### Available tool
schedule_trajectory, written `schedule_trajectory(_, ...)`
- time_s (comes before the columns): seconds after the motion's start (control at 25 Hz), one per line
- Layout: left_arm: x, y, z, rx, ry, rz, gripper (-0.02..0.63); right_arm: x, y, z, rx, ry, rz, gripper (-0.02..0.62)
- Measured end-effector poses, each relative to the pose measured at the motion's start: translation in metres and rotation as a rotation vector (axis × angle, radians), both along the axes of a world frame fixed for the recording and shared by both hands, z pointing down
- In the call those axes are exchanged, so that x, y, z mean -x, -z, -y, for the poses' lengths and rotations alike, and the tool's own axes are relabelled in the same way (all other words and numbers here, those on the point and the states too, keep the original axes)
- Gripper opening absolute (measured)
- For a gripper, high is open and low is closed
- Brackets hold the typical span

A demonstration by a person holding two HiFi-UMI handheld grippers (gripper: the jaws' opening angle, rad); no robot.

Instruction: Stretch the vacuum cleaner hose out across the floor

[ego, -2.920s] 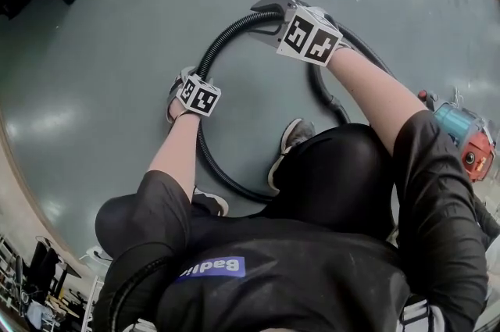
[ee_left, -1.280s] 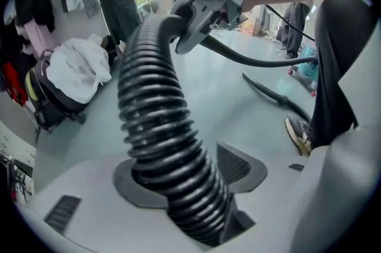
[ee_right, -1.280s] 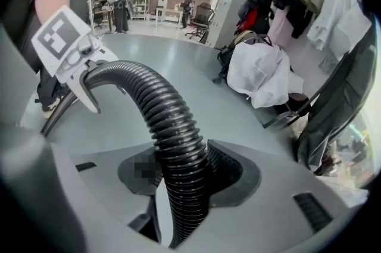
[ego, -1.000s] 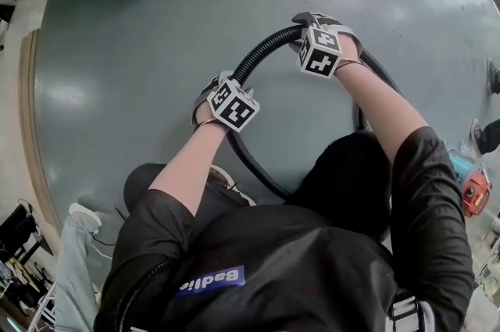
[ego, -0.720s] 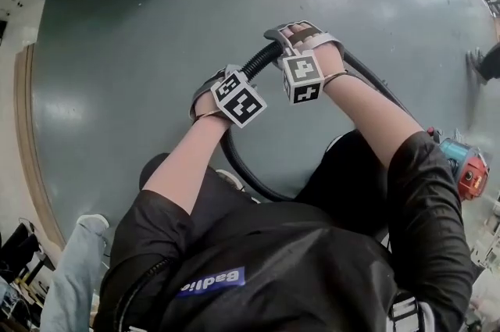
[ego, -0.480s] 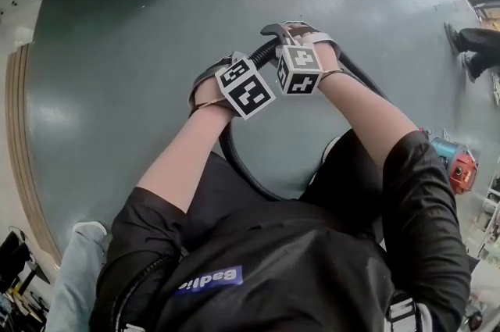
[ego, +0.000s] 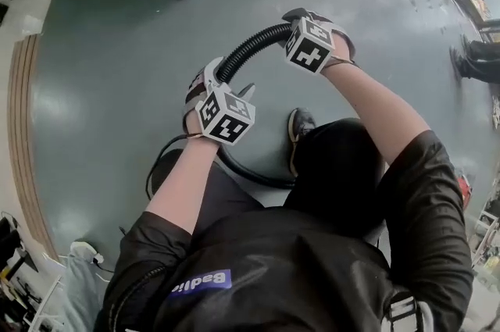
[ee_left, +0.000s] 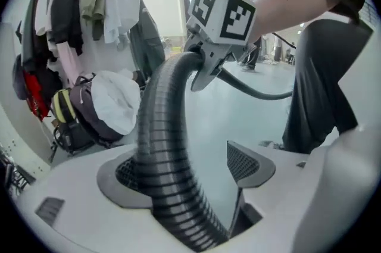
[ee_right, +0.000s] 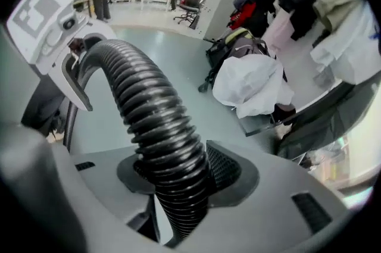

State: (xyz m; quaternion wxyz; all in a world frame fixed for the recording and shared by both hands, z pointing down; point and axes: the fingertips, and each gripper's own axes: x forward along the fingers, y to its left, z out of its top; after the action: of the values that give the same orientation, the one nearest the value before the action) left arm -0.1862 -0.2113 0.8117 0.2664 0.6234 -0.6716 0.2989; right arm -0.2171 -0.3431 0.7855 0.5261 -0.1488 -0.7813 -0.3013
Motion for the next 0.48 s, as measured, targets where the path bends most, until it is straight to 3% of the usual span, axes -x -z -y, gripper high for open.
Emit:
schedule_trajectory(0.12, 0.024, -0.036, -0.023, 0.135, 0.053, 0.041, 0.388, 0.011, -0.012, 0.025, 0.087, -0.076, 0.006, 0.192)
schedule_trajectory(0.24, 0.042, -0.071, -0.041, 0.224, 0.111, -0.014, 0.387, 0.019, -0.040, 0.032, 0.133, -0.009, -0.033, 0.196)
schedule_trajectory(0.28, 0.046, -0.079, -0.044, 0.263, 0.112, -0.028, 0.298, 0.023, -0.050, 0.029, 0.152, 0.029, -0.048, 0.196)
schedule_trajectory(0.32, 0.051, -0.085, -0.044, 0.304, 0.106, -0.035, 0.169, 0.025, -0.061, 0.026, 0.170, 0.068, -0.064, 0.196)
schedule_trajectory(0.44, 0.070, -0.093, -0.034, 0.393, 0.085, -0.054, 0.141, 0.028, -0.092, 0.025, 0.181, 0.208, -0.117, 0.204)
schedule_trajectory(0.48, 0.076, -0.094, -0.029, 0.420, 0.068, -0.051, 0.138, 0.031, -0.099, 0.024, 0.163, 0.274, -0.118, 0.233)
